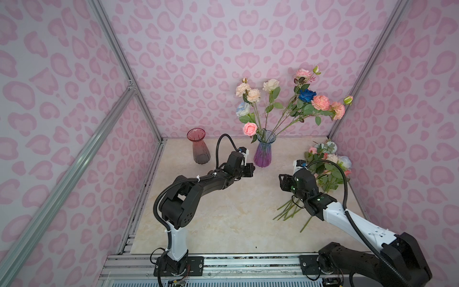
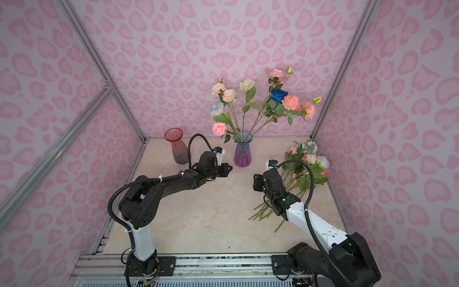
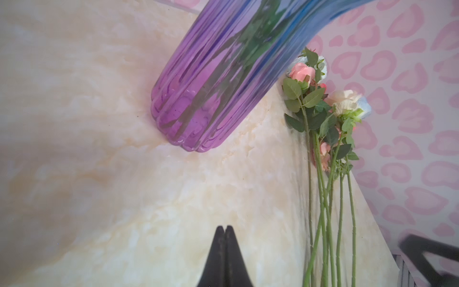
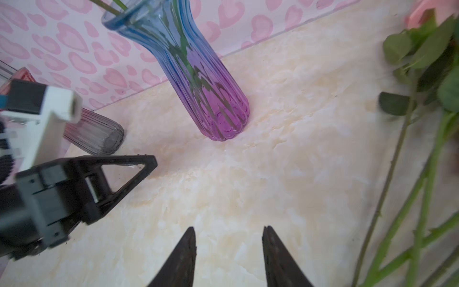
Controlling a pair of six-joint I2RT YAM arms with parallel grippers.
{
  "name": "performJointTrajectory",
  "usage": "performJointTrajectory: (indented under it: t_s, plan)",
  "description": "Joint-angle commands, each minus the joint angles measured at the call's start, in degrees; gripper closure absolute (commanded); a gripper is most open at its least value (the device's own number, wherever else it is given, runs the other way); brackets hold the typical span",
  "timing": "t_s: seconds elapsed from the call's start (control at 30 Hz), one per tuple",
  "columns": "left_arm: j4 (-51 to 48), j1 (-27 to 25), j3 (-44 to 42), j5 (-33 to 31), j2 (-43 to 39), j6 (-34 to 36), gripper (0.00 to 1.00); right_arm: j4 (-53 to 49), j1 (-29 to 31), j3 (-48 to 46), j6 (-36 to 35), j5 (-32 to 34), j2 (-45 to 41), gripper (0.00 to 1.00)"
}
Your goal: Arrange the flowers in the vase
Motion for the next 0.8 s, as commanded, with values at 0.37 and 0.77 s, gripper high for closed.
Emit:
performJointTrajectory:
  t_s: [0.37, 0.77]
  plan:
    - [-6.3, 7.4, -29.5, -20.8, -43.6, -4.1, 0.96, 16.4, -3.7, 15.1, 15.7, -12.3, 32.5, 0.59]
    - [-13.3, 22.7, -26.0, -26.0, -46.9, -7.9, 0.69, 25.0, -5.0, 20.2, 25.2, -14.9, 44.6, 0.58]
